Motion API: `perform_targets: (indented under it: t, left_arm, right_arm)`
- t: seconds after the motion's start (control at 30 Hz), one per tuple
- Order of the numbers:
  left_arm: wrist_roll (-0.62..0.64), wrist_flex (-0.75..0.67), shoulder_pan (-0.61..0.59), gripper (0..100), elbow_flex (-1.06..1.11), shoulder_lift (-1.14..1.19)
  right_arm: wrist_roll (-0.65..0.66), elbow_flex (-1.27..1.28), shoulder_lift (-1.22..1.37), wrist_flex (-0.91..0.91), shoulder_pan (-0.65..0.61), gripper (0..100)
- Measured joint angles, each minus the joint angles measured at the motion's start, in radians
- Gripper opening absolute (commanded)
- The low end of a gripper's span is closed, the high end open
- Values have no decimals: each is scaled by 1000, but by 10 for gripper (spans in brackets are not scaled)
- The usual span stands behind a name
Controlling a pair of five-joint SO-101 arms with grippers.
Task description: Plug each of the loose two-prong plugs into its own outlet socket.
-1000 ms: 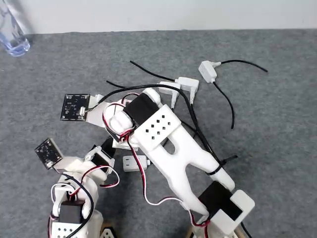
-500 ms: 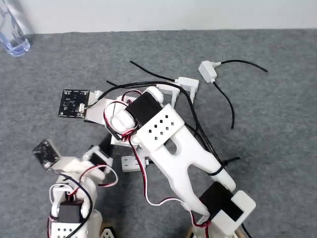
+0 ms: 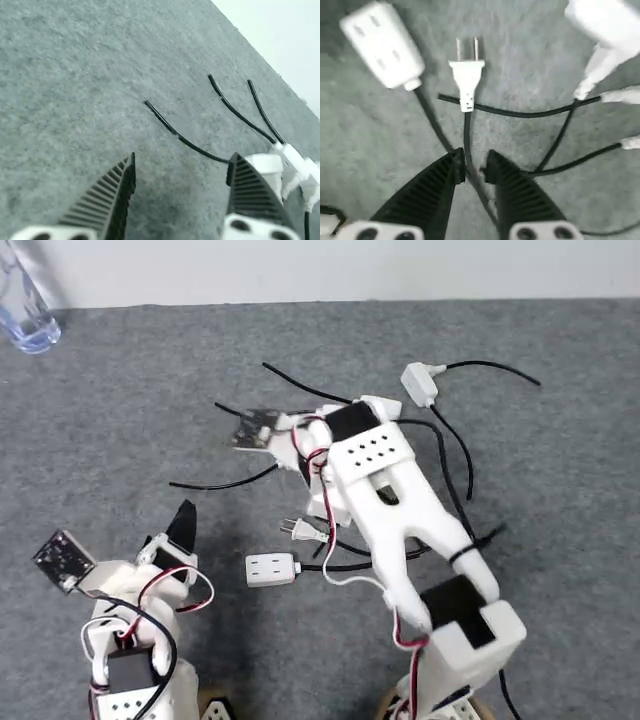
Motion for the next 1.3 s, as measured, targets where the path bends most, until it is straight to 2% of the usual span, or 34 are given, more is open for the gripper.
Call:
perform_targets:
  t: [0.13,0.43,1.3]
  left_arm:
    - [0,0,18,284,0,0]
    - [2,0,23,284,0,0]
    - [2,0,23,284,0,0]
  right_arm:
    - [11,17,57,-109,-14,126]
    - [44,17,186,-209,-74,127]
    - [18,23,204,-186,-137,123]
